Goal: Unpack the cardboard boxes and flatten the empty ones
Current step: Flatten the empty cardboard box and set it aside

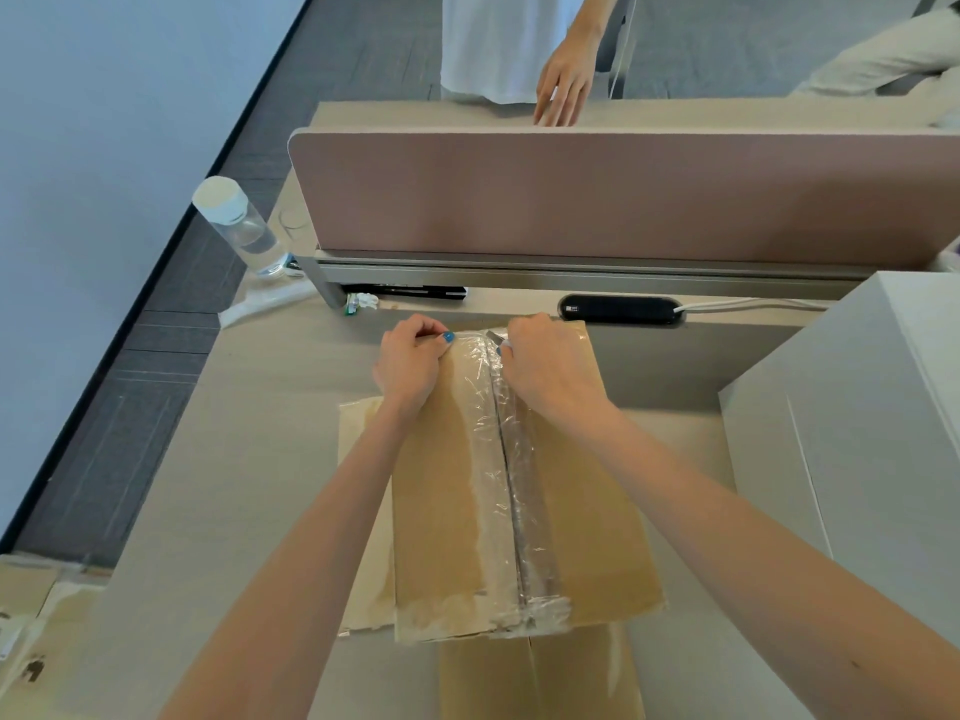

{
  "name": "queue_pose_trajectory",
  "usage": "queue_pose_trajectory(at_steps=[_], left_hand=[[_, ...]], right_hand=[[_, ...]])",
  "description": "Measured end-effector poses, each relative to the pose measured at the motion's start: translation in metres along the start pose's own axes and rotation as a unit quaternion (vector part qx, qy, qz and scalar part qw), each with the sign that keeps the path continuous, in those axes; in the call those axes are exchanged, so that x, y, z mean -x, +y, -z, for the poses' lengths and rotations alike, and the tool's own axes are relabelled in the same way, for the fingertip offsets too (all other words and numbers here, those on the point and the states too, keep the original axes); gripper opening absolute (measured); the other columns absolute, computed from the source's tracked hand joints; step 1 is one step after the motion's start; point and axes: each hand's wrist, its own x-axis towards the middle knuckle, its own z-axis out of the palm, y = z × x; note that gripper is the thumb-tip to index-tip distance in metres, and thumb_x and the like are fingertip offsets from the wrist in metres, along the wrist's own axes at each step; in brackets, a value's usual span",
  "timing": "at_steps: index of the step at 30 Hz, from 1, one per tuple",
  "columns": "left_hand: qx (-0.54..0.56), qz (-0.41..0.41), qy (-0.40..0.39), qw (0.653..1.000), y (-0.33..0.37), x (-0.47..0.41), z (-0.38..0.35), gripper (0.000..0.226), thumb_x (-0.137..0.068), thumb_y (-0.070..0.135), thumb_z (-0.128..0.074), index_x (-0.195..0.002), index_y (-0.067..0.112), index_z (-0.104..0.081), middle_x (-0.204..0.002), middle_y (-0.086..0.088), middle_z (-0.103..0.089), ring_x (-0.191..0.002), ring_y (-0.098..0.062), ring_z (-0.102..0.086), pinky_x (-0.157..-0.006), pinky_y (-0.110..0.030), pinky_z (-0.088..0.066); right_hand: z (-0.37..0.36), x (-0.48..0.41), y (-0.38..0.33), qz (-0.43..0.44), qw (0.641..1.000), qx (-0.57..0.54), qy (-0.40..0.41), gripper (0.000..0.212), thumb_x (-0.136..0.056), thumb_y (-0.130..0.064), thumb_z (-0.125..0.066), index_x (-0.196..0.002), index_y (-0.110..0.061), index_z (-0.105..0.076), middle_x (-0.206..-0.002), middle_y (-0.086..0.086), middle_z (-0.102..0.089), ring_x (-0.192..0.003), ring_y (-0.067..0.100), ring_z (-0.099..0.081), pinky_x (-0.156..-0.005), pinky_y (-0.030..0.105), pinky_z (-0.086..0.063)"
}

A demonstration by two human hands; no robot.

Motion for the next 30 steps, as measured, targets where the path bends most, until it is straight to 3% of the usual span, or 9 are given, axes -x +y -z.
queue_pose_trajectory(at_steps=[4,14,30], left_hand=[[0.006,-0.003,-0.003,1.000,0.000,0.000,0.002,0.023,-0.091,0.023,-0.064,-0.075,0.039,-0.060,-0.100,0.013,-0.063,-0.107,-0.018,-0.056,-0.094,-0.047,-0.047],[0.011,-0.012,-0.001,1.000,-0.002,0.002,0.002,0.021,-0.091,0.025,-0.064,-0.077,0.040,-0.061,-0.097,0.015,-0.063,-0.100,-0.013,-0.057,-0.087,-0.040,-0.049],[-0.052,-0.053,0.076,0.994,0.004,0.015,-0.006,0.016,-0.093,0.019,-0.061,-0.088,0.034,-0.064,-0.096,0.020,-0.058,-0.106,-0.012,-0.054,-0.076,-0.031,-0.035]], right_hand=[[-0.001,-0.001,-0.008,-0.021,1.000,-0.017,-0.012,0.014,-0.096,-0.010,-0.047,-0.103,-0.007,-0.059,-0.104,0.011,-0.063,-0.092,0.029,-0.062,-0.066,0.030,-0.034],[-0.001,-0.002,-0.025,-0.026,0.999,0.010,-0.027,0.017,-0.091,-0.002,-0.049,-0.104,-0.006,-0.058,-0.106,0.012,-0.063,-0.094,0.029,-0.060,-0.068,0.030,-0.035],[-0.001,0.019,-0.029,-0.001,0.998,0.007,-0.061,0.020,-0.085,-0.002,-0.054,-0.102,-0.006,-0.063,-0.106,0.013,-0.065,-0.097,0.029,-0.061,-0.069,0.029,-0.036]])
